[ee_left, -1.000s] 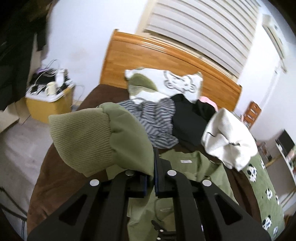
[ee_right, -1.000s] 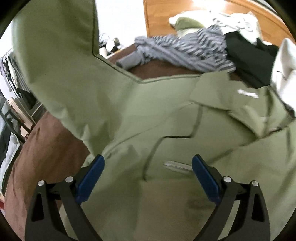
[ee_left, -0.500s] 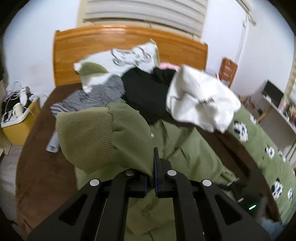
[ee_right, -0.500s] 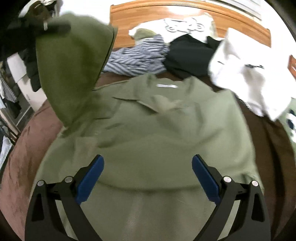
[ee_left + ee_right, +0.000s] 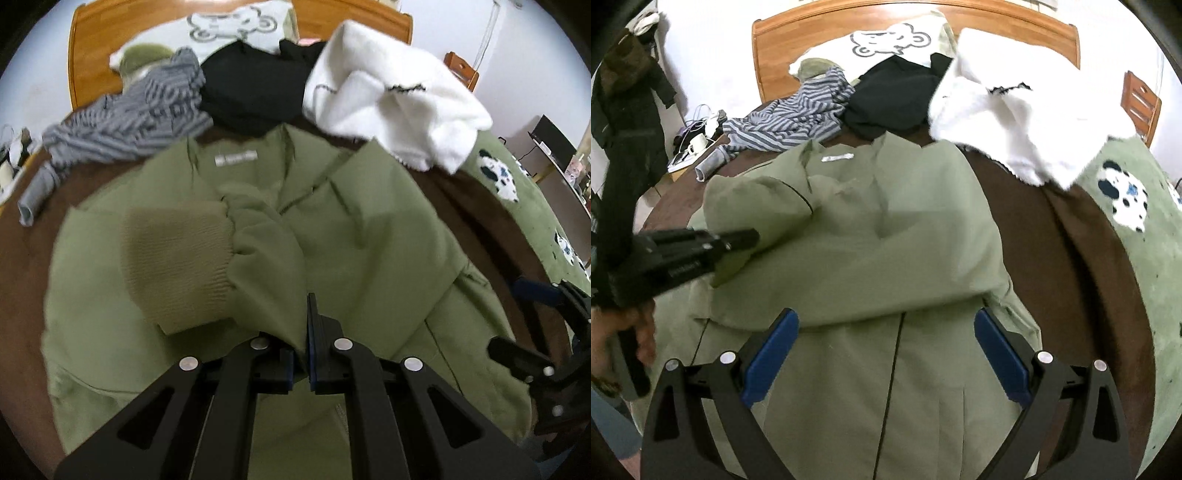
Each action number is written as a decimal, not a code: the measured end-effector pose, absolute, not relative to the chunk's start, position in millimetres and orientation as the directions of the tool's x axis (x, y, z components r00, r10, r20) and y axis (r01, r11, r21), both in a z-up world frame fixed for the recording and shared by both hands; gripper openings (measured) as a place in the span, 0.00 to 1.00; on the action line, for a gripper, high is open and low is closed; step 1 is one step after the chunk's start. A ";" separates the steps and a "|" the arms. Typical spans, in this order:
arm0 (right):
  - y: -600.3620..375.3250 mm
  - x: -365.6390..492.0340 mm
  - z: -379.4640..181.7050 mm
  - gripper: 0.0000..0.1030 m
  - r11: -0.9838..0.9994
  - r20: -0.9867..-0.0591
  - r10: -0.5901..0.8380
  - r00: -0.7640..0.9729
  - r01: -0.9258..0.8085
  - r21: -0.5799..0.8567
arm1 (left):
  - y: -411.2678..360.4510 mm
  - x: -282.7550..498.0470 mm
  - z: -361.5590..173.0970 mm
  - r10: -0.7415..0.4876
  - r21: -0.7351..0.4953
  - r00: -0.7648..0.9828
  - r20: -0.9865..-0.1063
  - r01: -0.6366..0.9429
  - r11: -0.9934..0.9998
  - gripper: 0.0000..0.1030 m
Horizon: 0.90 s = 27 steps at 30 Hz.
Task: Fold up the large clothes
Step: 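Carry the sleeve with the left tool across the jacket front and release, then fold the jacket side under that sleeve inward with the left tool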
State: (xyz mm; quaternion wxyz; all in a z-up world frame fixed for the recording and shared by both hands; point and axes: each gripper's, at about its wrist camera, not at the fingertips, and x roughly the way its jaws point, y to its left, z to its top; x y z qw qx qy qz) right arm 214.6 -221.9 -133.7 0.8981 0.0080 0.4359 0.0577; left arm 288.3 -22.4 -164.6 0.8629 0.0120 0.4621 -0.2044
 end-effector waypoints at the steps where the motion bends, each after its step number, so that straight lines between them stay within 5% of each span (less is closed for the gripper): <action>1: -223.6 213.9 -136.2 0.92 0.993 -0.785 0.115 0.609 -0.093 0.073 | -23.2 288.1 -169.8 -0.341 -0.172 0.483 -0.806 0.360 0.917 0.08; 14: -231.9 212.3 -137.3 0.92 0.993 -0.789 0.116 0.603 -0.067 0.094 | -32.0 286.1 -165.5 -0.316 -0.141 0.477 -0.820 0.367 0.919 0.11; 17: -238.9 209.3 -133.1 0.92 0.995 -0.786 0.103 0.610 -0.052 0.090 | -40.5 281.7 -162.8 -0.315 -0.120 0.474 -0.823 0.396 0.910 0.27; 19: -244.7 206.8 -130.2 0.92 0.995 -0.784 0.095 0.614 -0.040 0.088 | -49.3 274.8 -160.3 -0.322 -0.103 0.476 -0.819 0.429 0.897 0.45; 21: -249.9 204.9 -127.8 0.92 0.996 -0.783 0.082 0.616 -0.029 0.082 | -54.4 268.1 -157.5 -0.337 -0.104 0.480 -0.810 0.448 0.888 0.74; 24: -257.3 202.2 -125.6 0.93 0.997 -0.785 0.070 0.615 -0.013 0.078 | -60.7 251.6 -147.6 -0.356 -0.097 0.500 -0.789 0.471 0.877 0.89; 27: -258.5 201.9 -121.9 0.93 0.997 -0.783 0.066 0.618 -0.014 0.073 | -53.5 240.7 -137.2 -0.347 -0.089 0.521 -0.780 0.456 0.885 0.94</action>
